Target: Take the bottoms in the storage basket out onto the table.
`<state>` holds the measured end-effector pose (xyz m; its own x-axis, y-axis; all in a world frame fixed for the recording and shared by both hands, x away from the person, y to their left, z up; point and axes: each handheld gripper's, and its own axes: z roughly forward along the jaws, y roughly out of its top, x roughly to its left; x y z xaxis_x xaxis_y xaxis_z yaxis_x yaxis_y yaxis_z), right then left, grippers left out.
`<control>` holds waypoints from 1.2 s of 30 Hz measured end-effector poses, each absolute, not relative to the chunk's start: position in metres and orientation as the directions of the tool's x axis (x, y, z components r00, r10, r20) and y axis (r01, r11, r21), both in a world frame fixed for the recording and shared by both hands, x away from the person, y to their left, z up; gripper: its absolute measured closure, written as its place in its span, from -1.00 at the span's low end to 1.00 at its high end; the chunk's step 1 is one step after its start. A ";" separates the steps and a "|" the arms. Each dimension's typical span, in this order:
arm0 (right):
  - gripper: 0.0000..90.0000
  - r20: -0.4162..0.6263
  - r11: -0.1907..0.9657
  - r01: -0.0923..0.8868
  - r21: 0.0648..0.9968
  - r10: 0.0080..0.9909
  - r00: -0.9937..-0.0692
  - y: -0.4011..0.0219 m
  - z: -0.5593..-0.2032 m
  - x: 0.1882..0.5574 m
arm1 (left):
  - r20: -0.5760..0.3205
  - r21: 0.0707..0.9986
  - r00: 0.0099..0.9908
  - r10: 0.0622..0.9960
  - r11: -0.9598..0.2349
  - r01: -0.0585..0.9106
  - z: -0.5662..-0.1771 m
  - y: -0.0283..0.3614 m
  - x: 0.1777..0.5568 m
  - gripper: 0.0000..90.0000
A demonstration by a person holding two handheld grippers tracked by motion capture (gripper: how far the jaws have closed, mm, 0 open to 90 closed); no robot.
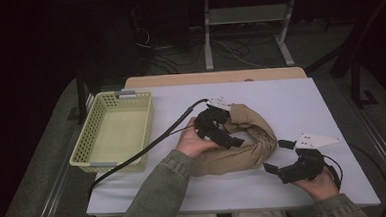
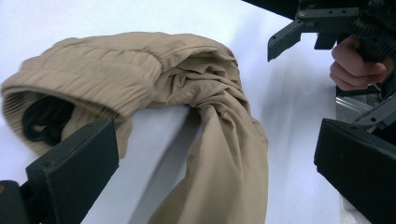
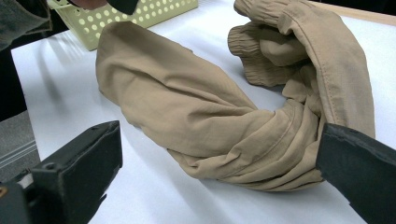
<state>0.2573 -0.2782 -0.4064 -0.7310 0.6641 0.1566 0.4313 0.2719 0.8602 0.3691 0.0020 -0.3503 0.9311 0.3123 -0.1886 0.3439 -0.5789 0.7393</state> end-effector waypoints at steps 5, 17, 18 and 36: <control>-0.99 0.159 0.270 0.434 0.859 0.666 -0.729 -0.278 -0.406 0.257 | -0.171 0.752 0.928 0.330 -0.565 0.340 -0.346 0.012 0.363 -1.00; -0.99 0.163 0.262 0.439 0.860 0.673 -0.722 -0.280 -0.406 0.257 | -0.161 0.774 0.917 0.366 -0.530 0.347 -0.342 0.042 0.355 -1.00; -0.99 0.164 0.261 0.439 0.860 0.673 -0.721 -0.280 -0.406 0.257 | -0.165 0.777 0.914 0.372 -0.521 0.352 -0.342 0.044 0.355 -1.00; -0.99 0.165 0.272 0.448 0.852 0.672 -0.722 -0.279 -0.408 0.257 | -0.153 0.785 0.885 0.440 -0.490 0.380 -0.344 0.089 0.339 -1.00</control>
